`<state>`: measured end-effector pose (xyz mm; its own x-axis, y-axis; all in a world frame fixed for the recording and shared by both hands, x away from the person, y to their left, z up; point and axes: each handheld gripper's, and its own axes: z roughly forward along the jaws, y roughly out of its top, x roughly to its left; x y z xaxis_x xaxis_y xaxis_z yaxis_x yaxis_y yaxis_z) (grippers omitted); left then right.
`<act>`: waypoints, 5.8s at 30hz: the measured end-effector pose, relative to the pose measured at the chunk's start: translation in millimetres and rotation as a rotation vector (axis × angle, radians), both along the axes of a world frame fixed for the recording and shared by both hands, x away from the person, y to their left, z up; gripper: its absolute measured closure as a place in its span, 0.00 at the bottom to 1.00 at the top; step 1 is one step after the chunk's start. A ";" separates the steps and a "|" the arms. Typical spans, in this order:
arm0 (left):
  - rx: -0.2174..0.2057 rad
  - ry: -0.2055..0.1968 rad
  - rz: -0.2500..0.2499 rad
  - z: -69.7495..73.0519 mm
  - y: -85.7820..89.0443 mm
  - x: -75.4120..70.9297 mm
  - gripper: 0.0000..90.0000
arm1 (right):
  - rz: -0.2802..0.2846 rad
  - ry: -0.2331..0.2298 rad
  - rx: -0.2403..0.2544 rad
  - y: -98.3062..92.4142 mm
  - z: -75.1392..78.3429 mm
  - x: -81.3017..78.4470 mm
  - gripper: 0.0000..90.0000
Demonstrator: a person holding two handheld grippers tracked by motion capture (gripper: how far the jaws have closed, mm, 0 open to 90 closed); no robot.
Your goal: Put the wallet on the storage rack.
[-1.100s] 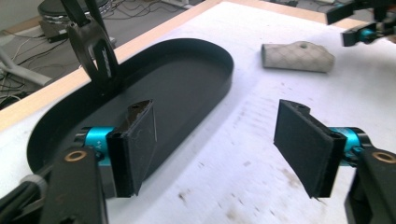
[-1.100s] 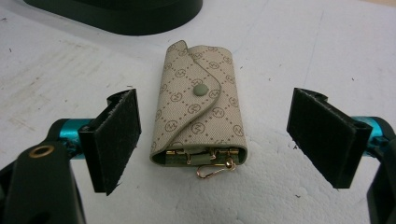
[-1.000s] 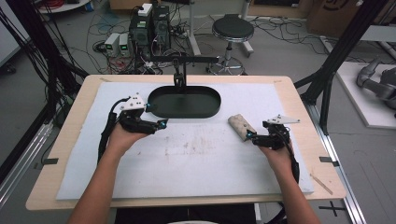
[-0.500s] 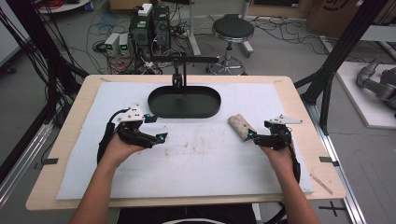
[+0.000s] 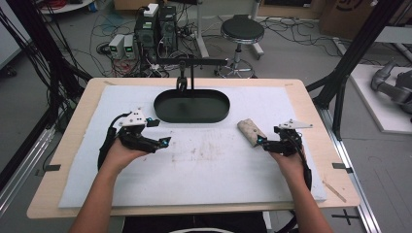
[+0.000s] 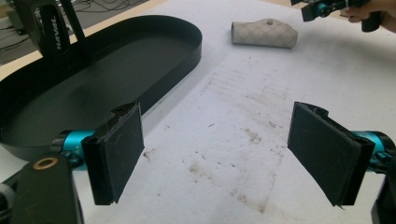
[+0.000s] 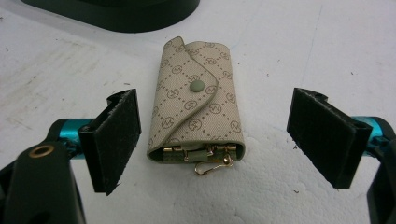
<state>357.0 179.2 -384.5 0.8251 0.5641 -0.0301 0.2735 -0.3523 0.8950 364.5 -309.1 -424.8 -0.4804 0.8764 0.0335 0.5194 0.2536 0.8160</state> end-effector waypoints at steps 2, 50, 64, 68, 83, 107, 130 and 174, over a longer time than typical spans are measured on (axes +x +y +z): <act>0.002 0.000 0.006 -0.2 1.7 -0.4 0.20 | 0.000 0.001 0.004 -0.5 0.1 0.1 0.20; -0.005 0.011 0.124 -7.1 33.4 -7.5 0.21 | 0.048 0.139 -0.105 24.7 -25.1 22.5 0.39; -0.032 0.020 0.120 -5.8 37.2 -6.0 0.21 | 0.062 0.118 -0.085 19.9 3.1 21.1 0.40; -0.028 0.019 0.118 -4.1 38.1 -6.8 0.21 | 0.095 0.091 -0.089 25.7 20.3 23.7 0.40; -0.024 0.022 0.122 -4.6 40.9 -6.3 0.21 | 0.247 0.033 -0.104 82.2 58.2 54.7 0.40; 0.008 0.006 0.178 -5.3 54.2 -20.9 0.21 | 0.340 0.045 -0.132 149.7 45.5 118.6 0.40; -0.002 0.009 0.195 -5.9 63.0 -25.9 0.21 | 0.355 0.115 -0.225 198.7 5.5 158.9 0.40; -0.010 0.022 0.153 -8.0 42.4 -9.1 0.21 | 0.282 0.094 -0.117 120.0 60.9 93.1 0.24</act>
<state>347.9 221.6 -392.5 0.7287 0.6828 -0.0533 0.3426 -0.2960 0.8916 457.6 -189.0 -363.9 -0.7042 0.7100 -0.0041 0.4873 0.4875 0.7244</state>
